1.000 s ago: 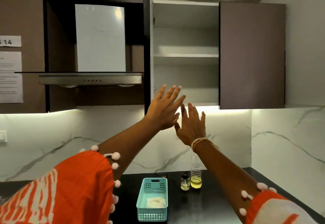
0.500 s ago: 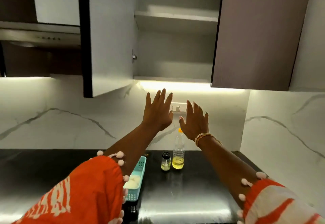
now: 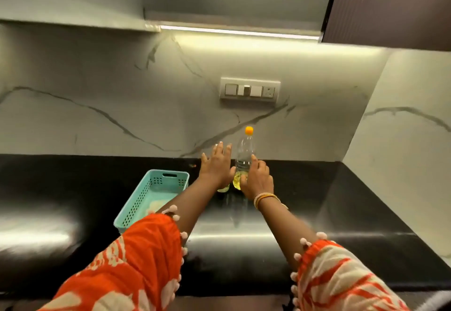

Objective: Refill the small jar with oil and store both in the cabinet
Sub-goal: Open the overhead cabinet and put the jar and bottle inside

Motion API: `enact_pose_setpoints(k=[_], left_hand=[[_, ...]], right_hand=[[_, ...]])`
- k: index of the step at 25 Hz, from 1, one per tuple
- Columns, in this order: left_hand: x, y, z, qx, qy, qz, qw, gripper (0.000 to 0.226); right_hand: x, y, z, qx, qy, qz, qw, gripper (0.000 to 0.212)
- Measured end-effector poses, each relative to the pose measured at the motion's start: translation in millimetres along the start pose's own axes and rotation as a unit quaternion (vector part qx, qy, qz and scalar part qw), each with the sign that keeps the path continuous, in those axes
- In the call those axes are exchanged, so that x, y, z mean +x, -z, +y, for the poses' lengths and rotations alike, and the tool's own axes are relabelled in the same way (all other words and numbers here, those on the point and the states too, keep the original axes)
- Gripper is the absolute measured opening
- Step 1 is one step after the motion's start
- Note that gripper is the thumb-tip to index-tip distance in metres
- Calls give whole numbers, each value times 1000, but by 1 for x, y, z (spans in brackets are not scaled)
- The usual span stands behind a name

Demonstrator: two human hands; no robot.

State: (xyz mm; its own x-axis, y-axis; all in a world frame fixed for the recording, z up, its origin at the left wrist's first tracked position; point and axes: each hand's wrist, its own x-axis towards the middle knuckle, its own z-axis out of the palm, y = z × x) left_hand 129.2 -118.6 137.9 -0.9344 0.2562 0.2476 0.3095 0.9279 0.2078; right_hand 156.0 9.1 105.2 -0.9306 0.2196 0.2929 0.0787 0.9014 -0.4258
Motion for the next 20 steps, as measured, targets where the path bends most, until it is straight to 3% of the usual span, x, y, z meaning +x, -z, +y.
enact_pose_setpoints(k=[8,14,17,20], left_hand=[[50,-107,-39,-137,105,-113,978,79],[85,-141,-55,-252,196,-122,940,93],[102,-155,-61,-341,252,-101,900,99],[110,-171,-65,-362,272,-82,888,92]], right_hand=[[36,-105,41,36,-137,-116,983,82],[89,-127,63,198,-215,-107,950,101],[114,-138,68,249,-210,-117,938,111],[133,-152,77,321,-197,-102,921,115]])
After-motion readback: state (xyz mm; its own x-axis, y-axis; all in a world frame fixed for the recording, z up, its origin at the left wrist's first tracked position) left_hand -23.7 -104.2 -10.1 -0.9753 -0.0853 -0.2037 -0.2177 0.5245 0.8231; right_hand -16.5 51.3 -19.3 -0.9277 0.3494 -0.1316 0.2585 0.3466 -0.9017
